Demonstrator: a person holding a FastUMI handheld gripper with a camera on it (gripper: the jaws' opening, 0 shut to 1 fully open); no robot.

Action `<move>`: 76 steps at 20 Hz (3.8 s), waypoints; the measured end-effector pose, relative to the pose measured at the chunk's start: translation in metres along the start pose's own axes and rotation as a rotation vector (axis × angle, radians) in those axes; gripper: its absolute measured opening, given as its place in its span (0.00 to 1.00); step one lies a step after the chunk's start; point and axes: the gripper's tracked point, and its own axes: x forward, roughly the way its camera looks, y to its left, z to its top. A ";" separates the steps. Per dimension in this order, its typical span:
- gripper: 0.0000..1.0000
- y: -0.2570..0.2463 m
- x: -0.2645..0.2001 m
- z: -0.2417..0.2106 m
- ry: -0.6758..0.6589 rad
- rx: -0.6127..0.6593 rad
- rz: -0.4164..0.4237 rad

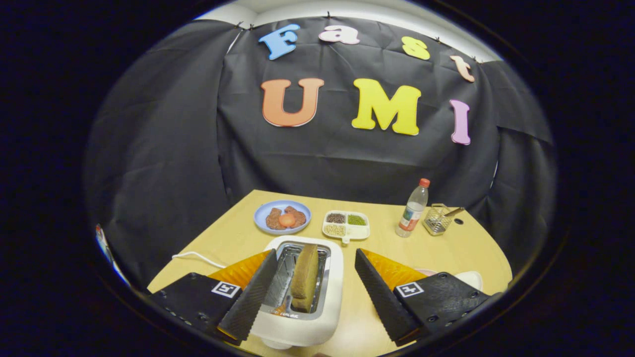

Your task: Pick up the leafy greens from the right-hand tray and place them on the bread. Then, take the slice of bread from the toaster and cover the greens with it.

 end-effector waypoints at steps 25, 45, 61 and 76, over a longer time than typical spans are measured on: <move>0.08 0.013 -0.034 0.035 -0.064 -0.093 0.055; 0.08 -0.090 -0.089 0.058 -0.151 0.003 -0.011; 0.08 -0.175 -0.020 -0.040 -0.007 0.122 -0.022; 0.10 -0.215 0.024 -0.090 0.065 0.202 -0.031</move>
